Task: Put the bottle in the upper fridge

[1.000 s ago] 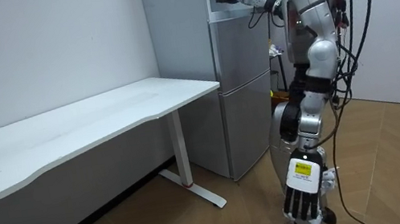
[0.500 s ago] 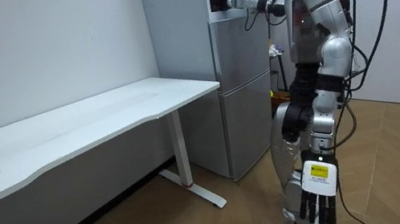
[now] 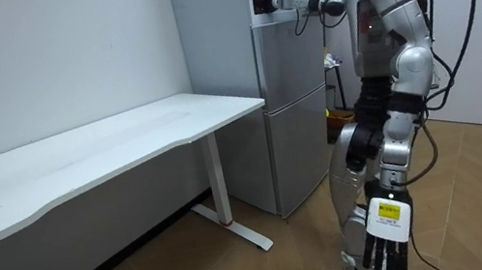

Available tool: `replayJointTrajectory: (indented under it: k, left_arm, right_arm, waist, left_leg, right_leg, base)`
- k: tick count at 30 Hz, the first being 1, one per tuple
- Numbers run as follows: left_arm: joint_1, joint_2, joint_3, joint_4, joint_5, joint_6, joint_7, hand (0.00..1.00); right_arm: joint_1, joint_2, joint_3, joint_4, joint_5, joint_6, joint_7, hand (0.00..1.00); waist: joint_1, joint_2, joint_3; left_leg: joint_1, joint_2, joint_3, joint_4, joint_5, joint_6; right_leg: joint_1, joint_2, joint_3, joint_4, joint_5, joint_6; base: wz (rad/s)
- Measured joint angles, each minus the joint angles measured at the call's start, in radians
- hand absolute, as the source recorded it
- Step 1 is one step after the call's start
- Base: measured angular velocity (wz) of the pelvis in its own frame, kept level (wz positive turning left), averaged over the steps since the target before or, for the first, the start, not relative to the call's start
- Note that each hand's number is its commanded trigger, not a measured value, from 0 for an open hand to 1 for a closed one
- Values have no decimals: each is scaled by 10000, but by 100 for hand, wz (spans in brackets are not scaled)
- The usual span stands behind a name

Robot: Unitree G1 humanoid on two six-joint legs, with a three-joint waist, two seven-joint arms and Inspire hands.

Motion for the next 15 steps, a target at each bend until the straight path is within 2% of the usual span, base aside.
replayJointTrajectory:
  k: [4,9,15]
  left_arm:
    - [-6,-8,-149,-57,-9,125,-1,0]
    - [-4,31,-353,-92,-12,333,0,0]
    - [-30,52,-343,-460,-9,301,12,0]
  right_arm:
    - [-512,-17,243,564,-303,-232,-16,100]
    - [-750,-18,466,978,-407,-547,-6,100]
    - [-1097,-29,482,1717,-383,-770,200,100]
  waist:
    - [53,97,45]
    - [204,208,23]
    - [326,219,14]
  left_leg:
    - [-373,52,-13,144,55,-29]
    - [-491,85,54,100,174,-55]
    - [-641,126,67,131,278,-92]
  right_leg:
    - [-313,43,-7,4,130,-116]
    - [-472,47,7,39,163,-167]
    - [-612,27,7,-19,136,-218]
  base:
    - [0]
    - [0]
    - [2]
